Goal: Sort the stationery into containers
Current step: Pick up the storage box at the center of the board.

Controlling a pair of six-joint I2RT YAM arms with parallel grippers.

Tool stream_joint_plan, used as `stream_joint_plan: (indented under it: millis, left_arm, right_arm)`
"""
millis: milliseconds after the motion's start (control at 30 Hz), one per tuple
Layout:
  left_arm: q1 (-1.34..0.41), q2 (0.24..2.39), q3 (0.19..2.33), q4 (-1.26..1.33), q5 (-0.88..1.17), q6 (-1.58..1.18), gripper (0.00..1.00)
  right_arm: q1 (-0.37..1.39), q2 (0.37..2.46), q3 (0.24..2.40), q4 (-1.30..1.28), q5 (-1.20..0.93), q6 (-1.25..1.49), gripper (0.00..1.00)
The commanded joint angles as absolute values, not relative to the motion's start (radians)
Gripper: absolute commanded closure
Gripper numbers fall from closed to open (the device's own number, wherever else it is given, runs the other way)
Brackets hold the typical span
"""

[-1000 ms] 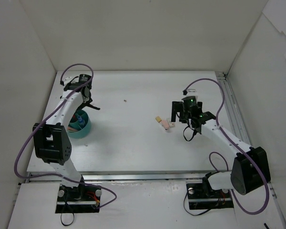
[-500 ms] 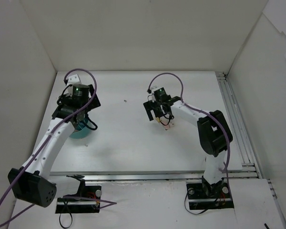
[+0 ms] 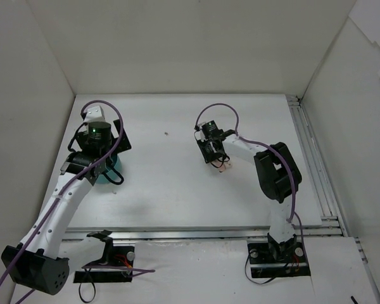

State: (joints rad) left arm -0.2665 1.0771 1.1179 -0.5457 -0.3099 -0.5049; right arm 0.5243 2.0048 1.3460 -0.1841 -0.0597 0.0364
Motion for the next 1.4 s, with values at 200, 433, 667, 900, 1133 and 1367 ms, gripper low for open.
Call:
stream_joint_plan:
  millis: [200, 433, 667, 900, 1133, 1367]
  left_arm:
    - [-0.261, 1.072, 1.115, -0.428, -0.168, -0.473, 0.0]
    - [-0.261, 1.146, 1.098, -0.298, 0.26, -0.396, 0.0]
    - [-0.252, 1.328, 1.077, -0.132, 0.753, -0.436, 0.0]
    - [-0.33, 1.404, 1.068, -0.008, 0.864, -0.508, 0.0]
    - [-0.377, 1.431, 1.097, 0.011, 0.831, -0.519, 0.0]
    - [-0.422, 1.473, 1.126, -0.023, 0.81, -0.499, 0.16]
  right_arm:
    - [0.523, 1.928, 1.342, -0.183, -0.104, 0.009, 1.0]
    - [0.543, 1.541, 1.035, 0.2, -0.518, -0.153, 0.97]
    - [0.557, 1.375, 0.94, 0.298, -0.704, -0.192, 0.94]
    - [0.574, 1.367, 0.972, 0.241, -0.698, -0.233, 0.94]
    - [0.604, 1.391, 0.996, 0.242, -0.681, -0.238, 0.94]
    - [0.612, 1.388, 1.003, 0.296, -0.634, -0.215, 0.93]
